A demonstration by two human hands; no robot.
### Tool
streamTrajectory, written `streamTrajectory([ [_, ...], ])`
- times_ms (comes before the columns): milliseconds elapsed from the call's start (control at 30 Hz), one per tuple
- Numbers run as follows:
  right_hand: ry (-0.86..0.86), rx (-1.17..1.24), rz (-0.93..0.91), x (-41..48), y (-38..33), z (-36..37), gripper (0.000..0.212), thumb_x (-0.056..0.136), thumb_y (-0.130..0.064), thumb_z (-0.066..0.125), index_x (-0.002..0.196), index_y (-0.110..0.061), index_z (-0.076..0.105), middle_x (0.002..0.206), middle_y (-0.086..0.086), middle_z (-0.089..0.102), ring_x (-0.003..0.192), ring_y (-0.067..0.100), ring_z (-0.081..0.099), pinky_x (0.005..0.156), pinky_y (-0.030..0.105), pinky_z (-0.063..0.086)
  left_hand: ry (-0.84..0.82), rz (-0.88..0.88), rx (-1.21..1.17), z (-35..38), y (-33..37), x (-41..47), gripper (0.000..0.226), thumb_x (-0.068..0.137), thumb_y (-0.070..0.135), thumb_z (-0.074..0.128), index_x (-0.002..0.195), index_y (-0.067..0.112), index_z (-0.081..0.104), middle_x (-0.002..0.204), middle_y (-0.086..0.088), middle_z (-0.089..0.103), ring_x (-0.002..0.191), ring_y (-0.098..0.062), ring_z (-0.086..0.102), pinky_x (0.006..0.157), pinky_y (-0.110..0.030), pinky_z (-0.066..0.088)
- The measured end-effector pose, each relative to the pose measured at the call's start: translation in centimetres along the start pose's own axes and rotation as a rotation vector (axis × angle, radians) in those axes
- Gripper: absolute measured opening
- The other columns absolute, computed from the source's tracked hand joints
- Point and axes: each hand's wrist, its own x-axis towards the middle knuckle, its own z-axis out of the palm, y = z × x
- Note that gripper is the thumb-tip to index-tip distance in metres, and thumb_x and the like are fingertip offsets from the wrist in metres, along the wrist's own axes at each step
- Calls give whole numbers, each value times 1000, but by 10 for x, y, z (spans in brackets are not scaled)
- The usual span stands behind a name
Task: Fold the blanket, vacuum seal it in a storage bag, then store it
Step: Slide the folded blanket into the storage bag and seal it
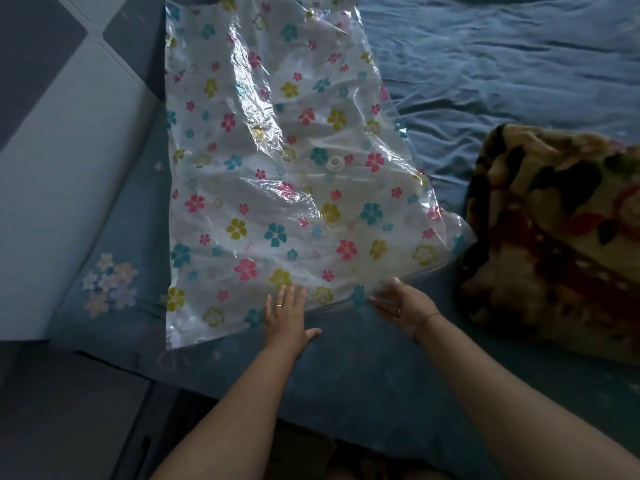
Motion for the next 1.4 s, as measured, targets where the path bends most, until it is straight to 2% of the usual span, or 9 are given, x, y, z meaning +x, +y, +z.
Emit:
streamTrajectory([
  [167, -122, 266, -105, -14, -41, 31, 32, 102, -25, 38, 82, -6, 55, 65, 6, 72, 62, 16, 71, 61, 30, 60, 274, 147, -200, -18, 3, 10, 66, 87, 36, 68, 144, 13, 43, 151, -9, 42, 140, -25, 39, 116, -41, 24],
  [233, -174, 331, -157, -21, -64, 36, 32, 102, -25, 38, 84, -5, 55, 71, 7, 74, 67, 16, 72, 65, 31, 59, 551, 182, -303, -33, 5, 17, 23, 81, 21, 74, 101, 11, 73, 100, -12, 72, 92, -33, 69, 78, -38, 52],
  [300, -218, 369, -193, -27, -80, 36, 29, 101, -27, 40, 86, -9, 58, 77, 5, 74, 72, 15, 72, 72, 29, 58, 594, 107, -422, -63, 10, 18, 11, 86, 19, 72, 80, 10, 74, 72, -14, 69, 65, -35, 66, 56, -30, 42],
  [533, 189, 10, -144, -2, -31, 21, 26, 87, -21, 67, 68, -13, 50, 52, 5, 51, 34, 7, 44, 40, 17, 37, 657, 180, -460, -184, 23, 35, 23, 90, 30, 66, 106, 15, 75, 99, -16, 74, 93, -37, 67, 74, -37, 49],
  [733, 317, -132, -113, 40, -19, 27, 79, 75, -41, 77, 135, -3, 40, 115, 11, 48, 89, 26, 54, 76, 33, 47, 736, 314, -93, -273, 30, 45, 42, 96, 48, 49, 98, 13, 74, 93, -16, 72, 89, -39, 65, 65, -35, 36],
  [800, 290, -105, -171, 47, -27, 35, 56, 85, -24, 71, 131, -5, 44, 117, 8, 50, 104, 28, 54, 89, 36, 47, 735, 351, -24, -295, 33, 50, 48, 97, 51, 44, 93, 13, 72, 91, -15, 71, 86, -37, 64, 63, -31, 33],
  [867, 276, -146, -155, 48, -36, 41, 18, 89, -19, 65, 101, -13, 54, 94, 10, 57, 77, 22, 60, 63, 25, 47, 742, 375, -5, -313, 34, 53, 48, 98, 51, 43, 92, 13, 72, 91, -14, 70, 87, -37, 64, 63, -31, 33],
  [1000, 338, -311, -154, 55, -52, 37, 38, 93, -26, 58, 59, -10, 49, 54, 9, 49, 47, 20, 44, 47, 24, 33, 767, 391, -135, -338, 31, 58, 35, 94, 49, 54, 100, 21, 76, 92, -8, 74, 90, -32, 67, 62, -29, 34],
  [1400, 347, 98, -98, 47, -45, 7, 12, 97, -5, 50, 95, 5, 55, 85, 23, 57, 36, 25, 58, 31, 25, 48, 893, 217, -536, -438, -13, 58, 28, 91, 40, 61, 81, 18, 75, 61, 3, 66, 56, -28, 66, 69, -40, 58],
])
